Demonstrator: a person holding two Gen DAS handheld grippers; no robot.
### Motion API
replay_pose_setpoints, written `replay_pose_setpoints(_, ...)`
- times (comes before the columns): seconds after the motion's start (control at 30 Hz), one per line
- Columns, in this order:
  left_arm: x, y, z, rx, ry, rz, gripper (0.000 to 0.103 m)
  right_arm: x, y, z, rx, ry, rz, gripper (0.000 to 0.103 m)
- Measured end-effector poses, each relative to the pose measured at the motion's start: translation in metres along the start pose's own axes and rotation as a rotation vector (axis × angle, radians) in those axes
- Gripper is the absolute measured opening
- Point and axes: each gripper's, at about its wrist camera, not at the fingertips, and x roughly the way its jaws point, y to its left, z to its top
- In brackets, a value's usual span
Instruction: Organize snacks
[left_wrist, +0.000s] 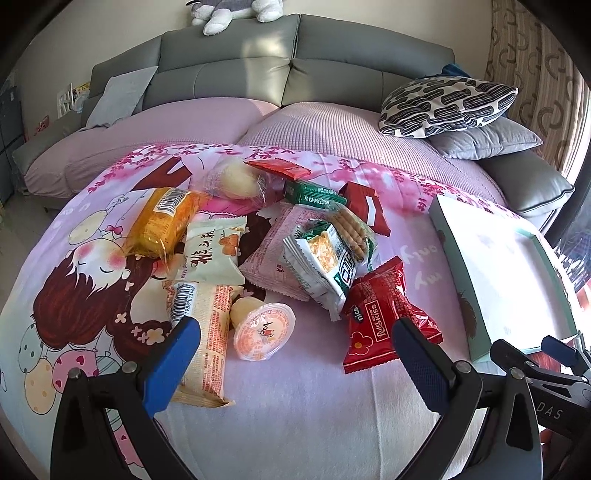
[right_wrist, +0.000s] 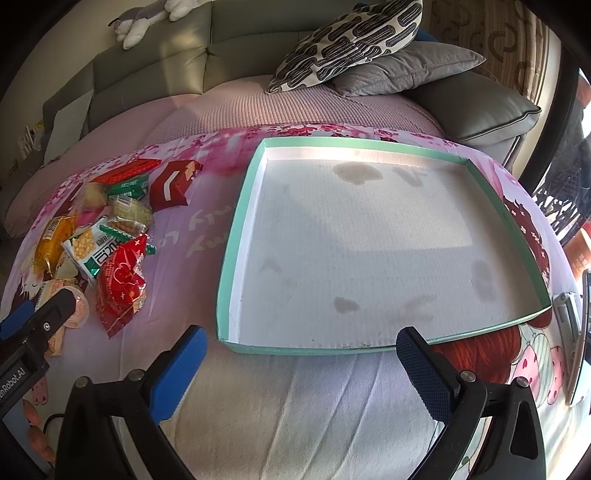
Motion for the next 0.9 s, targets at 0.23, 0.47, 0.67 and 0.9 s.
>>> replay_pose_setpoints(0.23,-0.005,0.009,0.0,-0.021,-0.006,0.008,0.103,-0.005,0.007,0.001,-0.001,-0.005,0.011,0.103)
replay_pose_setpoints(0.47,-0.011,0.022,0.002,-0.07,-0.022,-0.023,0.103,-0.01,0.016,0.002,-0.023,-0.019,0.0,0.103)
replay_pose_setpoints(0.67,-0.015,0.05,0.006,-0.149,-0.012,-0.014,0.103,-0.024,0.036,0.008,-0.031,-0.102,0.059,0.103)
replay_pose_setpoints(0.9,-0.003,0.082,-0.001,-0.252,0.056,0.008,0.103,-0.021,0.081,0.009,-0.116,-0.102,0.199,0.103)
